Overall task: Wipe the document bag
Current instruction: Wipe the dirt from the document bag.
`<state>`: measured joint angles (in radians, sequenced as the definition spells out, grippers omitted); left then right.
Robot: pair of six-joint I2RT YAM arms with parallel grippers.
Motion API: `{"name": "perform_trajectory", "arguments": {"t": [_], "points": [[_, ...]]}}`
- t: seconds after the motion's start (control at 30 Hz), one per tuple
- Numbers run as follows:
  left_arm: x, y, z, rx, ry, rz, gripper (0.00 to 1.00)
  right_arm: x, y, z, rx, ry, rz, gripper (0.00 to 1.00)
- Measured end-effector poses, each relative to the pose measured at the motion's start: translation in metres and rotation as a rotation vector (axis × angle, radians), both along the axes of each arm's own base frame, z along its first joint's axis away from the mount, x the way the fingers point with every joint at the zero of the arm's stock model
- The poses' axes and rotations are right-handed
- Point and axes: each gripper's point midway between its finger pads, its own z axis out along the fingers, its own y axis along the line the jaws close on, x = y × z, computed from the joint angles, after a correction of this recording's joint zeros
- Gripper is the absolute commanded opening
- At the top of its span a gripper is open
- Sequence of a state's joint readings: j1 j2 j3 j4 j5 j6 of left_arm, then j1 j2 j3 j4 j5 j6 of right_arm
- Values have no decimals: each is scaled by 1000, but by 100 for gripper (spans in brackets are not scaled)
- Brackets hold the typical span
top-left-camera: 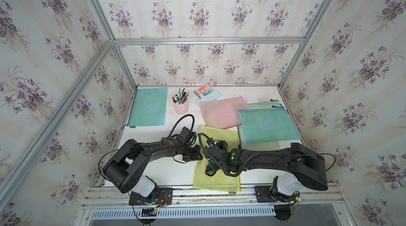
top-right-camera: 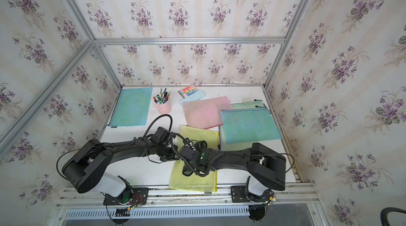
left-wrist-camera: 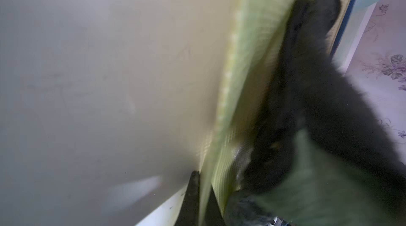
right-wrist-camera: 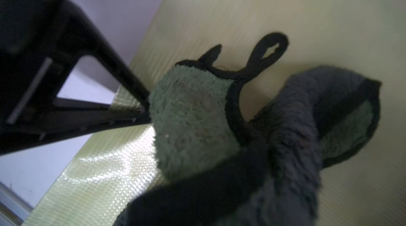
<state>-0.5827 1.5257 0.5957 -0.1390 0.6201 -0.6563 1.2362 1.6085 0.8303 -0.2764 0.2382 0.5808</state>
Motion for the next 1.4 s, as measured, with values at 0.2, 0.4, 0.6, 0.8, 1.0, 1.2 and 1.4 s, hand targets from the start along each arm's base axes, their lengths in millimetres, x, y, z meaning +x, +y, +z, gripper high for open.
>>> {"name": "perform_trajectory", "arguments": {"t": [0.2,0.4,0.6,0.8,1.0,1.2,1.4], "points": [[2,2,2,-16,-10,42,0,8,-8,-19,-32,5,-63,14],[5,3,4,-35,-22,70,0,42,-68,-8,-52,-51,-282,15],[6,5,3,-34,-23,78,0,19,-42,25,-36,-83,-156,16],[12,7,14,-52,-58,95,0,-10,26,5,-47,-54,40,14],[27,17,39,-96,-136,152,0,22,-24,-1,-97,-52,-90,15],[37,22,34,-98,-128,184,0,46,-67,41,-27,-100,-191,16],[38,20,7,-93,-61,200,0,13,-14,24,-4,-22,-12,15]]}}
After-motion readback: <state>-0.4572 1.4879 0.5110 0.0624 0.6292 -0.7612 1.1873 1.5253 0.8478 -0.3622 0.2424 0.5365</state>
